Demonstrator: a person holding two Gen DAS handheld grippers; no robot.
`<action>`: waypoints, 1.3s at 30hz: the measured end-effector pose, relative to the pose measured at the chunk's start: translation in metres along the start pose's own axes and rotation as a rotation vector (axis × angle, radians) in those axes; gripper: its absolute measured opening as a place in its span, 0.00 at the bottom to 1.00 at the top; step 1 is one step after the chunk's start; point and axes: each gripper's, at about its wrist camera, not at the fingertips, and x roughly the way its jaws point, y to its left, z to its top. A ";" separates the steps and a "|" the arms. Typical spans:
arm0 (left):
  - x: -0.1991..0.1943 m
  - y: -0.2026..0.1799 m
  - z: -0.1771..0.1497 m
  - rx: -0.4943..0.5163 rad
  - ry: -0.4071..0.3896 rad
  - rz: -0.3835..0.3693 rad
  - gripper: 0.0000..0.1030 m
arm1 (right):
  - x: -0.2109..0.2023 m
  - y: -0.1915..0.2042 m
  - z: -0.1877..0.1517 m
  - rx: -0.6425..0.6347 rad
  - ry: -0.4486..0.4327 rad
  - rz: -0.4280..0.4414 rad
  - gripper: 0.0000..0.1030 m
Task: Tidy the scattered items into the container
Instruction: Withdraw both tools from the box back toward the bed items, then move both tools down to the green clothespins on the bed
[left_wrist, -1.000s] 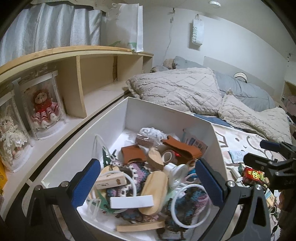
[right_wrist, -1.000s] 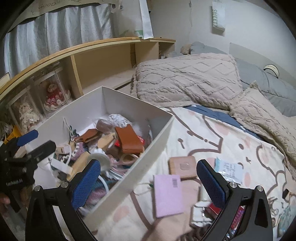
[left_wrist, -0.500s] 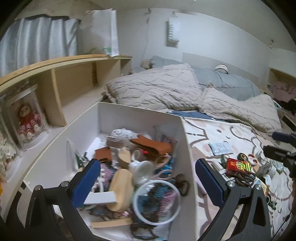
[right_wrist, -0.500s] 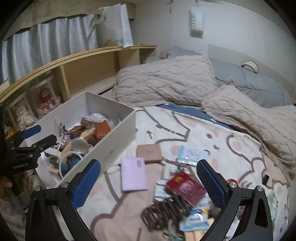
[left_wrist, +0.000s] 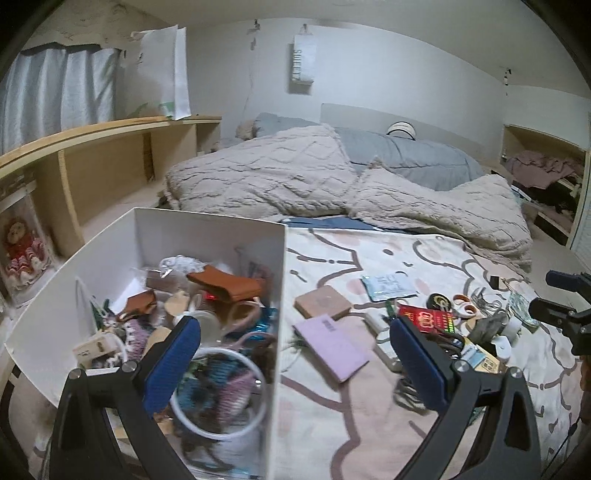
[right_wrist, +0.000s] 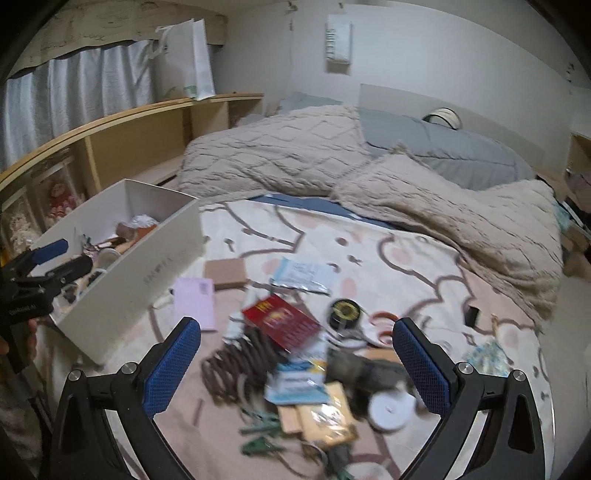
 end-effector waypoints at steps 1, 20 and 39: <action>0.001 -0.004 -0.001 0.002 0.000 -0.007 1.00 | -0.002 -0.006 -0.004 0.006 0.001 -0.007 1.00; 0.005 -0.072 -0.023 0.060 -0.026 -0.155 1.00 | -0.034 -0.059 -0.070 0.047 -0.031 -0.118 1.00; 0.014 -0.126 -0.056 0.160 0.030 -0.237 1.00 | -0.037 -0.083 -0.098 0.044 -0.041 -0.133 1.00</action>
